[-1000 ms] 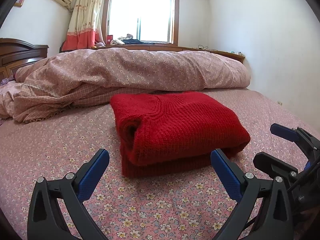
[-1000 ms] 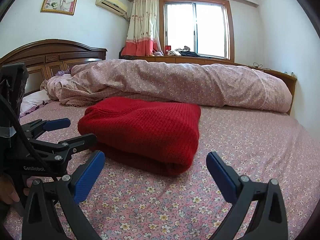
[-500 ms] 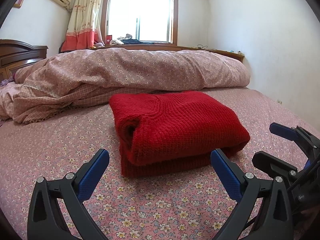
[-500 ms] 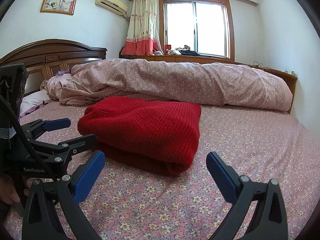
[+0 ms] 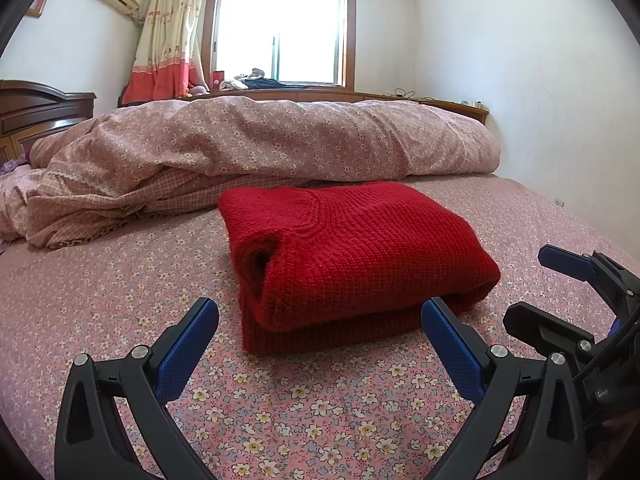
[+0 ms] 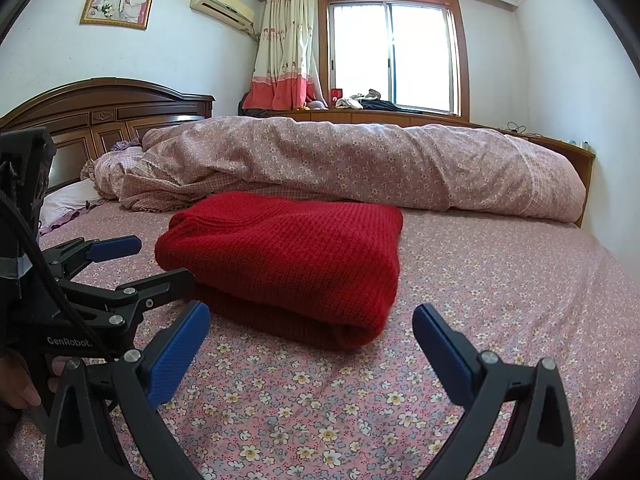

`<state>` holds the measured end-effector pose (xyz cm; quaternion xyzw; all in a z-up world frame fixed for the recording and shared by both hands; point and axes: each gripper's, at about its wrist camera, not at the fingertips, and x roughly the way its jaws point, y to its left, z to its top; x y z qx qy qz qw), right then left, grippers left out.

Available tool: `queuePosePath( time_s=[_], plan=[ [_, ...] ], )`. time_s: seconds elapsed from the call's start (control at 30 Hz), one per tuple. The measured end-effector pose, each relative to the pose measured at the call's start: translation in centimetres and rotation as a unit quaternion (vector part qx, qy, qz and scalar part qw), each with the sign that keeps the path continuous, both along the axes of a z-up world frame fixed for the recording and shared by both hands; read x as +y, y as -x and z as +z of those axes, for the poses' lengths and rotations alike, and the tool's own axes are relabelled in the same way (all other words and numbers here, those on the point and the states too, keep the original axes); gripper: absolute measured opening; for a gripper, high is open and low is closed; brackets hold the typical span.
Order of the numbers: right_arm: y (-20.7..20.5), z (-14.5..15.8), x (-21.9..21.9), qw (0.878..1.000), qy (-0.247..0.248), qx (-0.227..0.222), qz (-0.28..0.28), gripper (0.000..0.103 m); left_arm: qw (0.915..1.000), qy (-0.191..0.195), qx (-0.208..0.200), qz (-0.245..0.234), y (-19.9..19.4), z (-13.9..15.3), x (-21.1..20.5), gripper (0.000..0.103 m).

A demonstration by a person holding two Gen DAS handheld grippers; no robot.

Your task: Fold small clothes

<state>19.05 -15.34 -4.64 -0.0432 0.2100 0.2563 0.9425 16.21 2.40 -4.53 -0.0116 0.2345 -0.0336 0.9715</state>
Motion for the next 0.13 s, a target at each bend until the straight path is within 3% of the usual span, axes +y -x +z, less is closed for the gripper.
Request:
queuePosePath(
  time_s=[0.13],
  plan=[
    [-0.04,-0.01,0.00,1.000,0.000,0.000,0.000,0.103,1.0000,-0.005,-0.002,0.000,0.11,0.01,-0.07,0.098]
  ],
)
